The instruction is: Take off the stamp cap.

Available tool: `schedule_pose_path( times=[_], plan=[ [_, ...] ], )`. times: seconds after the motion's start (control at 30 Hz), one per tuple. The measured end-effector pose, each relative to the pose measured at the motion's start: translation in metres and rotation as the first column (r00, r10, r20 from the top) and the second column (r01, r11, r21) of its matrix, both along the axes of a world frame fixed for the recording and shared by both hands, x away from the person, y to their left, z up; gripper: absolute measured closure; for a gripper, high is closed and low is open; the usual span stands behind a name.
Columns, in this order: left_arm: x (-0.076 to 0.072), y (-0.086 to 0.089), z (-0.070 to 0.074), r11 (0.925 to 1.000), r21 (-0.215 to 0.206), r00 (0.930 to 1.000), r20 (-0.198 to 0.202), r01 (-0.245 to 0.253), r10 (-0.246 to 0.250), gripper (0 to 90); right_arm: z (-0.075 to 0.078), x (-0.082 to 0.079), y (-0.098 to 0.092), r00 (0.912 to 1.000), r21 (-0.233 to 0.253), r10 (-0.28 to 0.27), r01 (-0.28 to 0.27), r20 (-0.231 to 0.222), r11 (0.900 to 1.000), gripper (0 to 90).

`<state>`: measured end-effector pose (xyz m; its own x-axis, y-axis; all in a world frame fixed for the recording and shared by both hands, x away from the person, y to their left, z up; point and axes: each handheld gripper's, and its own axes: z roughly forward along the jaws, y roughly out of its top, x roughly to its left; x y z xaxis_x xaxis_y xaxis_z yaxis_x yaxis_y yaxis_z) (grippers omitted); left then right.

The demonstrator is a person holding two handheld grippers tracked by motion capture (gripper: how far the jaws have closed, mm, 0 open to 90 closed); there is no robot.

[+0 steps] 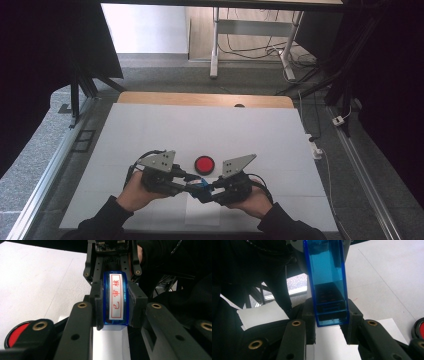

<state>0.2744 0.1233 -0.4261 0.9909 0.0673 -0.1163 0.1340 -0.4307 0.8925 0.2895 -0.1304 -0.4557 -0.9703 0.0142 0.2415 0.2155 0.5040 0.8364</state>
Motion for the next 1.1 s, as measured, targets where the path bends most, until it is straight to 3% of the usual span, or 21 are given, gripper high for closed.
schedule_pose_path(
  times=[0.9,1.1],
  plan=[
    [0.0012,0.0032,-0.0006,0.9987,-0.048,0.9998,-0.006,0.019,-0.019,70.3,0.0024,-0.0019,-0.0008,1.0,0.021,0.003,-0.003,-0.009,1.0,69.5],
    [0.0009,0.0032,-0.0017,0.9982,-0.055,0.9996,0.017,0.024,-0.024,70.3,0.0026,-0.0018,-0.0014,1.0,0.015,0.002,-0.002,-0.006,1.0,69.6]
  ],
)
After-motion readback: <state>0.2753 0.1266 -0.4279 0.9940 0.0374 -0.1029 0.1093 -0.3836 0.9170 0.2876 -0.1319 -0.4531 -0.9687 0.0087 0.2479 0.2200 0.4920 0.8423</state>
